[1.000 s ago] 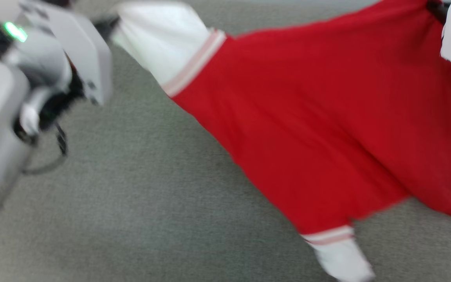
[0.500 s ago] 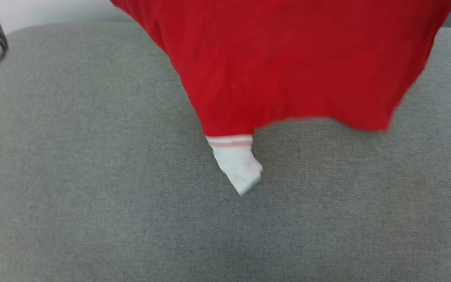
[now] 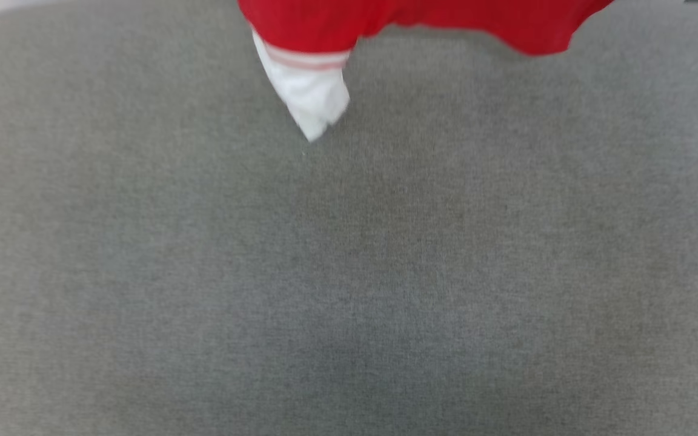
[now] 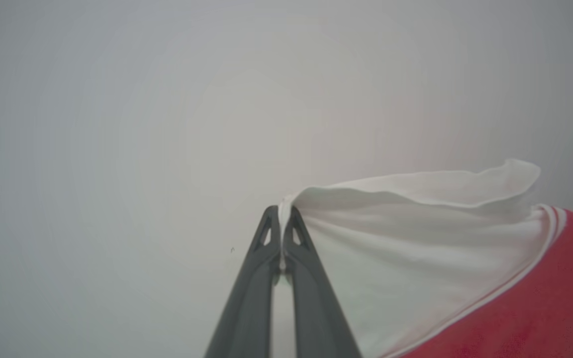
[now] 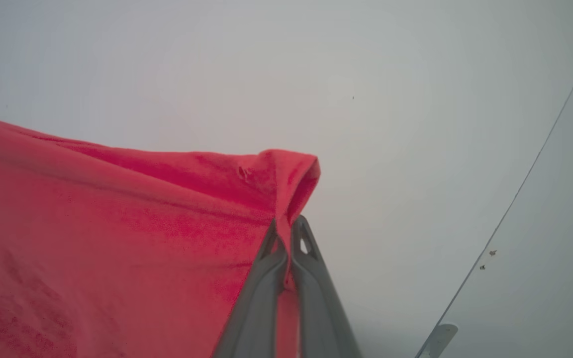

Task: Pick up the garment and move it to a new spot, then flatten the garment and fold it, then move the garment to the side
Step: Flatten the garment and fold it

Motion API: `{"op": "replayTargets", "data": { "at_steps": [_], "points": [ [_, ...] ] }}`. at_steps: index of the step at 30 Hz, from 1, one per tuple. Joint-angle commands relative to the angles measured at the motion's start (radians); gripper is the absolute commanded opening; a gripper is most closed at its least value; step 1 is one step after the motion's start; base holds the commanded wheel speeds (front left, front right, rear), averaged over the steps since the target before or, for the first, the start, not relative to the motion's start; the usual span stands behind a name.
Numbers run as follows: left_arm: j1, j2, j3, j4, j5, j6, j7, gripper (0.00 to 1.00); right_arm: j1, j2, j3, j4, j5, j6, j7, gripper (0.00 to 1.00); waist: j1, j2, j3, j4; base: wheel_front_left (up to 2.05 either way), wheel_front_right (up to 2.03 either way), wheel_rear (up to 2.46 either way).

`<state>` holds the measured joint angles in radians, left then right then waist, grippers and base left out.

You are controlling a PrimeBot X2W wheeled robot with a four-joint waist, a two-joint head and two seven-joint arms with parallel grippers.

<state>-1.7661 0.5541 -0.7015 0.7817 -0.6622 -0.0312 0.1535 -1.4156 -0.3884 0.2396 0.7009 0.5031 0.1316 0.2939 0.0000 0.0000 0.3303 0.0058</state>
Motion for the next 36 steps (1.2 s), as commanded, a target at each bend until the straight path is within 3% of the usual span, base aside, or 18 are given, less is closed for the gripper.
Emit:
{"op": "replayTargets", "data": {
  "at_steps": [1, 6, 12, 15, 19, 25, 29, 34, 36],
  "points": [
    [-0.026, 0.0, 0.003, 0.016, 0.007, 0.002, -0.008, 0.0, -0.02, 0.001, -0.009, 0.008, -0.018, -0.002, -0.014, 0.0, 0.0, 0.0, 0.056, -0.008, 0.0, 0.0, 0.0],
    [-0.142, -0.04, 0.001, 0.126, 0.051, 0.028, -0.109, 0.0, -0.11, 0.033, -0.058, 0.088, -0.176, -0.002, -0.202, 0.0, 0.0, 0.0, 0.145, -0.019, 0.0, 0.0, 0.0],
    [-0.283, -0.092, 0.009, 0.185, 0.105, 0.037, -0.361, 0.0, -0.217, 0.081, -0.172, 0.196, -0.405, -0.002, -0.47, 0.0, 0.0, 0.0, 0.242, 0.001, 0.0, 0.0, 0.0],
    [-0.273, -0.127, 0.006, 0.192, 0.103, -0.001, -0.401, 0.0, -0.223, 0.103, -0.182, 0.257, -0.481, -0.002, -0.51, 0.0, 0.0, 0.0, 0.272, 0.022, 0.0, 0.0, 0.0],
    [-0.189, -0.128, -0.026, 0.193, 0.106, -0.049, -0.411, 0.0, -0.17, 0.131, -0.158, 0.341, -0.485, -0.002, -0.534, 0.0, 0.0, 0.0, 0.259, 0.05, 0.0, 0.0, 0.0],
    [-0.013, -0.119, -0.083, 0.183, 0.062, -0.091, -0.306, 0.0, -0.057, 0.129, -0.06, 0.393, -0.393, -0.002, -0.529, 0.0, 0.0, 0.0, 0.188, 0.07, 0.0, 0.0, 0.0],
    [0.143, -0.111, -0.123, 0.125, -0.022, -0.099, -0.147, 0.0, 0.055, 0.128, 0.033, 0.378, -0.283, -0.002, -0.482, 0.0, 0.0, 0.0, 0.12, 0.074, 0.0, 0.0, 0.0],
    [0.355, -0.021, -0.168, -0.059, -0.126, -0.099, 0.051, 0.0, 0.228, 0.069, 0.134, 0.263, -0.103, -0.002, -0.396, 0.0, 0.0, 0.0, 0.033, 0.071, 0.0, 0.0, 0.0],
    [0.459, 0.022, -0.177, -0.156, -0.162, -0.075, 0.118, 0.0, 0.315, 0.04, 0.17, 0.198, -0.032, -0.002, -0.357, 0.0, 0.0, 0.0, 0.0, 0.069, 0.0, 0.0, 0.0]
  ]
}}
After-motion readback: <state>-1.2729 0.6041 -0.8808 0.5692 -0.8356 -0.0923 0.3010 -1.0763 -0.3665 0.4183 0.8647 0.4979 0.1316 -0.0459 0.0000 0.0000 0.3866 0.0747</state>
